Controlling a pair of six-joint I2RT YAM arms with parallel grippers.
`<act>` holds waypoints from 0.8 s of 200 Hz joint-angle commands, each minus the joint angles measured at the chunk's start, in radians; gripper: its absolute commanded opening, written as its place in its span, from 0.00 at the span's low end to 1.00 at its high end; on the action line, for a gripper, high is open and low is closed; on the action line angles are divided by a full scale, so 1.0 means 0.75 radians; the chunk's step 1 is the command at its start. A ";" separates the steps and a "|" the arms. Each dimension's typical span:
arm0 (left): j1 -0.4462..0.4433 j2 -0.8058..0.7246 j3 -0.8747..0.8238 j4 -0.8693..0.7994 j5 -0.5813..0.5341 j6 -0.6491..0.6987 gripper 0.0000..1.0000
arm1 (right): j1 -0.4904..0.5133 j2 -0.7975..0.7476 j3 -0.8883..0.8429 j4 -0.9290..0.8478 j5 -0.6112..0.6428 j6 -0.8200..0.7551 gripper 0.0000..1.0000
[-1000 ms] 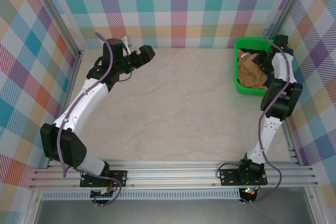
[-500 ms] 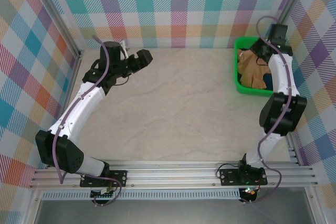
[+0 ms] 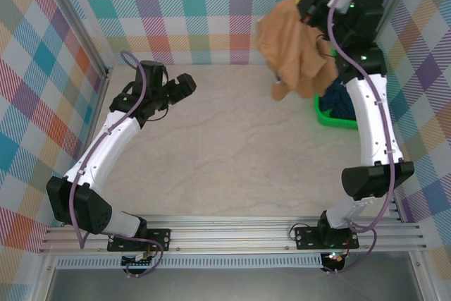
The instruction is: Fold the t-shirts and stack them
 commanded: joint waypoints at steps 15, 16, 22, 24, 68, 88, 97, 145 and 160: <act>-0.006 -0.125 0.011 -0.159 -0.247 -0.010 0.90 | 0.255 0.000 -0.350 0.043 -0.117 0.087 0.00; -0.006 -0.127 0.008 -0.162 -0.251 -0.011 0.90 | 0.259 -0.003 -0.368 0.045 -0.119 0.092 0.00; -0.006 -0.142 -0.003 -0.183 -0.276 -0.022 0.90 | 0.293 -0.003 -0.458 0.058 -0.124 0.109 0.00; -0.006 -0.146 -0.006 -0.188 -0.285 -0.025 0.90 | 0.305 -0.002 -0.489 0.055 -0.124 0.110 0.00; -0.006 -0.212 -0.224 -0.221 -0.110 -0.064 0.80 | 0.368 0.138 -0.804 -0.288 -0.038 0.081 0.35; -0.008 -0.194 -0.339 -0.229 0.052 -0.076 0.71 | 0.357 0.052 -0.930 -0.340 0.119 0.041 0.50; -0.012 -0.190 -0.390 -0.222 0.111 -0.088 0.68 | 0.347 0.001 -0.986 -0.345 0.151 0.030 0.52; -0.131 -0.164 -0.568 -0.197 0.213 -0.204 0.65 | 0.335 -0.200 -1.294 -0.415 0.244 0.056 0.53; -0.186 -0.149 -0.583 -0.191 0.194 -0.233 0.65 | 0.335 -0.252 -1.355 -0.422 0.226 0.067 0.52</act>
